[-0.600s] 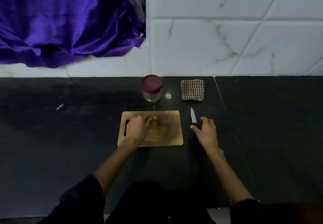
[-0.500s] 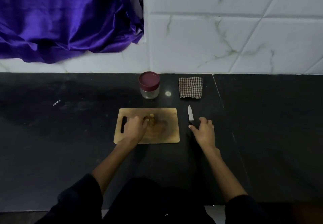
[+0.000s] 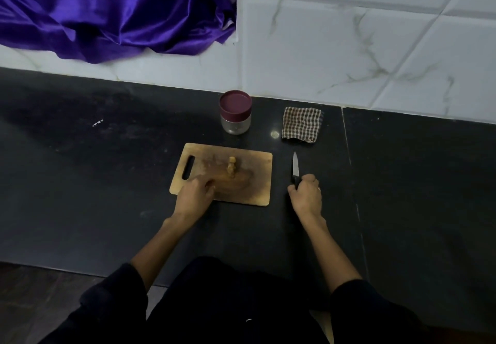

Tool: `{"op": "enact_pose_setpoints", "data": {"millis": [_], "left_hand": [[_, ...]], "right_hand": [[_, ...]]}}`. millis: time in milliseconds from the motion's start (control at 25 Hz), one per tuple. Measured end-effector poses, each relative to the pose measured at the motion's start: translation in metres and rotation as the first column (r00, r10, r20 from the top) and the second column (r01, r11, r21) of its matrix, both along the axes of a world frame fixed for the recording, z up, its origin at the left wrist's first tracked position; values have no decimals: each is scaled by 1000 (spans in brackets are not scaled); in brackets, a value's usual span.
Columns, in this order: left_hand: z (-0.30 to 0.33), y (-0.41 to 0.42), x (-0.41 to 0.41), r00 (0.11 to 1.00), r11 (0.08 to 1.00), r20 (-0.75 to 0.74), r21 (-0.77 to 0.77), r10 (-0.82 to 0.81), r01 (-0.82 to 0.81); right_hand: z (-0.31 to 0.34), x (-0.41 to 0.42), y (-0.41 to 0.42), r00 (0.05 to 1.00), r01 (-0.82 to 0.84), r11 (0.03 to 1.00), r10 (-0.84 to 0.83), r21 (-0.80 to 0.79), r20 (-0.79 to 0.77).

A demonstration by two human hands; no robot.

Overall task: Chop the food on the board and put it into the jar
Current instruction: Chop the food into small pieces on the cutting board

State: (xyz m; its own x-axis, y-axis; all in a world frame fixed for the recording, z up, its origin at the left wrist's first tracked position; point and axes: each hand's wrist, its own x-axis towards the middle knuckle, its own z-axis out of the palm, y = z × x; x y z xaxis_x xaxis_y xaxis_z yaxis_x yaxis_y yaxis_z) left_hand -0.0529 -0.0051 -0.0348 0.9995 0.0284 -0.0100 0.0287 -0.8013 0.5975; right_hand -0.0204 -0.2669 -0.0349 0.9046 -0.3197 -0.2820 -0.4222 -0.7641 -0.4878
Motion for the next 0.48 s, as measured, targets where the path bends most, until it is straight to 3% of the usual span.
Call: {"op": "enact_pose_setpoints", "data": {"millis": [200,480], "left_hand": [[-1,6,2,1000,1000,-30,-24,1,-2],[-9,-7,41,990,991,-124,-107,72,-85]], "right_hand": [[5,3,0,1000,-8,974,10,225,-8],[29,-24,38,1000,21,851,-27,525,3]]}}
